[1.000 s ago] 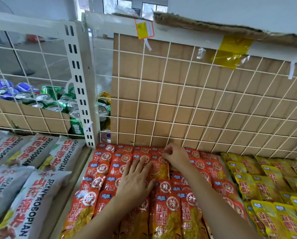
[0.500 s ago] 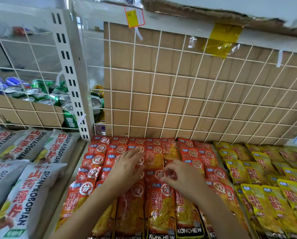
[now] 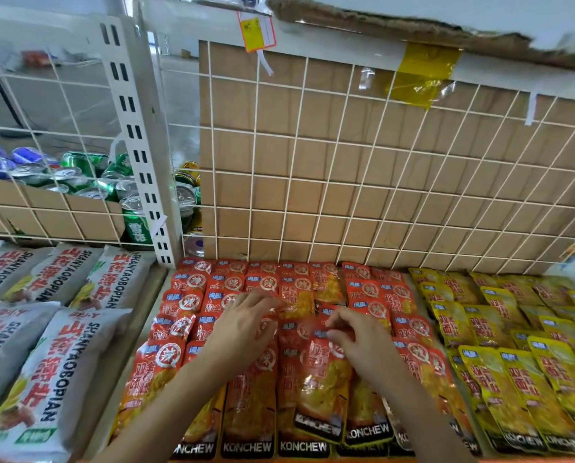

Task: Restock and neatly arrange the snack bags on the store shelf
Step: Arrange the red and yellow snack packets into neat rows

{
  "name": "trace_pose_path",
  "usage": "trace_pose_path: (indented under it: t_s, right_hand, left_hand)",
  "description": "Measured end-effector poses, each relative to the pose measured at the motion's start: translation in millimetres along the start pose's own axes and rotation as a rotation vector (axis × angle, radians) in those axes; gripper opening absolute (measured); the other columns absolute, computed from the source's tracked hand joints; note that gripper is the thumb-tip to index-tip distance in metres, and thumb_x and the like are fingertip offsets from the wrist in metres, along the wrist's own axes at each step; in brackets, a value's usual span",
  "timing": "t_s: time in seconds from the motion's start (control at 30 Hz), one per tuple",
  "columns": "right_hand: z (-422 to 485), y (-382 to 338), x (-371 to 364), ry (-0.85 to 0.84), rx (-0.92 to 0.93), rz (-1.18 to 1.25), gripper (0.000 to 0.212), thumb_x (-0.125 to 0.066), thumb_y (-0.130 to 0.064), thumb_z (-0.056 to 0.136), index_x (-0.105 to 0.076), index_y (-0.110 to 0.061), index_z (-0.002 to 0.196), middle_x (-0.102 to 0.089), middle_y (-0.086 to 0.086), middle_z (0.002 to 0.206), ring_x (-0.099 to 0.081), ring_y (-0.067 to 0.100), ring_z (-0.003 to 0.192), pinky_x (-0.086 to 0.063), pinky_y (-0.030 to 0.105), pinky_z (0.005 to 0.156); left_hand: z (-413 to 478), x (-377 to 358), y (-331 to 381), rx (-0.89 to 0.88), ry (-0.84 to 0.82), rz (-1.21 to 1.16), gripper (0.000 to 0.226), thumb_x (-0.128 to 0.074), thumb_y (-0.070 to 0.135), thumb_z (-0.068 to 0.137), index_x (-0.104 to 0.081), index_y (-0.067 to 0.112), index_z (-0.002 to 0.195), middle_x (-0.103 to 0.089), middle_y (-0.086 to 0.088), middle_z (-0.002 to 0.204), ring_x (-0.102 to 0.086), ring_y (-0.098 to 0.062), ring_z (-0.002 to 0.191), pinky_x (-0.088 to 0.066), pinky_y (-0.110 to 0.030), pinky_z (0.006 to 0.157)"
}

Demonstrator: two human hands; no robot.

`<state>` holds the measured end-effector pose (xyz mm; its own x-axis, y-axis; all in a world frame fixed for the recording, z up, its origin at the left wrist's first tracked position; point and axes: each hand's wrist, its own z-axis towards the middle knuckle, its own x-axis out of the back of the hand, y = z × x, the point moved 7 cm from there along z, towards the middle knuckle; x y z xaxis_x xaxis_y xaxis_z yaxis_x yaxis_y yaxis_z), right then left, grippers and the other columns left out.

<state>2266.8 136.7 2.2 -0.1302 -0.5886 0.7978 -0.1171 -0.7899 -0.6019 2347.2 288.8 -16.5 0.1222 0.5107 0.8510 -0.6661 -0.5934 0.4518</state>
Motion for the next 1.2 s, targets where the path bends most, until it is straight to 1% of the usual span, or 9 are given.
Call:
trace_pose_path:
  t_s: [0.13,0.3,0.43,0.5,0.57,0.7,0.93,1.1,1.2]
  right_hand:
    - [4,23,13,0.003,-0.046,-0.08,0.022,-0.059,-0.018,0.089,-0.051,-0.033,0.075,-0.056,-0.02,0.079,-0.051,-0.006,0.077,-0.035,0.014,0.065]
    - [1,29,17,0.088,-0.046,-0.239,0.003,-0.057,-0.029,0.09,-0.057,-0.029,0.093,-0.049,-0.016,0.094,-0.049,0.003,0.097,-0.034,0.017,0.079]
    - [-2,7,16,0.164,0.105,-0.314,0.019,-0.052,-0.035,0.092,-0.059,-0.026,0.107,-0.052,-0.013,0.107,-0.045,0.006,0.11,-0.031,0.019,0.094]
    - [-5,-9,1,0.068,0.172,-0.346,0.029,-0.048,-0.04,0.093,-0.057,-0.026,0.116,-0.051,-0.013,0.114,-0.041,0.005,0.114,-0.026,0.019,0.101]
    - [-5,-22,-15,-0.025,0.228,-0.399,0.039,-0.05,-0.046,0.09,-0.058,-0.022,0.12,-0.054,-0.008,0.115,-0.044,0.01,0.114,-0.029,0.029,0.107]
    - [0,-19,-32,-0.206,0.158,-0.557,0.062,-0.052,-0.056,0.083,-0.046,-0.019,0.132,-0.047,-0.003,0.126,-0.036,0.015,0.121,-0.024,0.033,0.107]
    - [9,-11,-35,-0.255,0.113,-0.46,0.058,-0.063,-0.055,0.076,-0.051,-0.02,0.12,-0.05,-0.005,0.118,-0.04,0.012,0.111,-0.029,0.027,0.097]
    - [16,-3,-31,-0.245,0.068,-0.216,0.023,-0.066,-0.044,0.079,-0.048,-0.032,0.085,-0.047,-0.016,0.089,-0.04,0.005,0.089,-0.029,0.014,0.067]
    - [20,1,-30,-0.242,0.048,-0.126,0.02,-0.064,-0.038,0.083,-0.045,-0.036,0.076,-0.044,-0.023,0.082,-0.044,0.003,0.086,-0.039,0.018,0.075]
  left_hand:
    - [2,-3,5,-0.027,-0.038,0.009,0.034,-0.051,0.024,0.093,-0.054,0.024,0.126,-0.051,0.01,0.126,-0.041,-0.012,0.12,-0.03,-0.025,0.099]
    - [11,-10,8,-0.036,-0.116,0.083,0.036,-0.045,0.031,0.096,-0.047,0.027,0.132,-0.045,0.012,0.133,-0.033,-0.008,0.126,-0.022,-0.024,0.105]
    - [23,-19,14,-0.088,-0.209,0.164,0.038,-0.046,0.037,0.094,-0.047,0.027,0.131,-0.046,0.01,0.133,-0.033,-0.01,0.128,-0.02,-0.028,0.109]
    - [28,-22,16,-0.112,-0.237,0.209,0.039,-0.047,0.039,0.094,-0.047,0.027,0.131,-0.045,0.01,0.133,-0.032,-0.011,0.127,-0.018,-0.028,0.109]
    - [32,-24,17,-0.14,-0.248,0.249,0.038,-0.046,0.041,0.093,-0.047,0.026,0.128,-0.045,0.009,0.13,-0.032,-0.011,0.125,-0.019,-0.028,0.108]
    - [38,-27,16,-0.176,-0.272,0.311,0.035,-0.047,0.04,0.093,-0.048,0.021,0.121,-0.047,0.005,0.126,-0.034,-0.014,0.122,-0.02,-0.029,0.107]
    - [47,-32,15,-0.204,-0.353,0.266,0.023,-0.05,0.035,0.092,-0.051,0.019,0.108,-0.049,0.004,0.115,-0.035,-0.012,0.106,-0.025,-0.026,0.097]
    - [57,-34,14,-0.206,-0.372,0.201,0.016,-0.054,0.03,0.09,-0.053,0.018,0.101,-0.054,0.003,0.11,-0.039,-0.012,0.102,-0.026,-0.024,0.09]
    - [61,-34,14,-0.19,-0.367,0.167,0.017,-0.054,0.029,0.091,-0.055,0.018,0.103,-0.054,0.003,0.111,-0.041,-0.013,0.105,-0.025,-0.021,0.085]
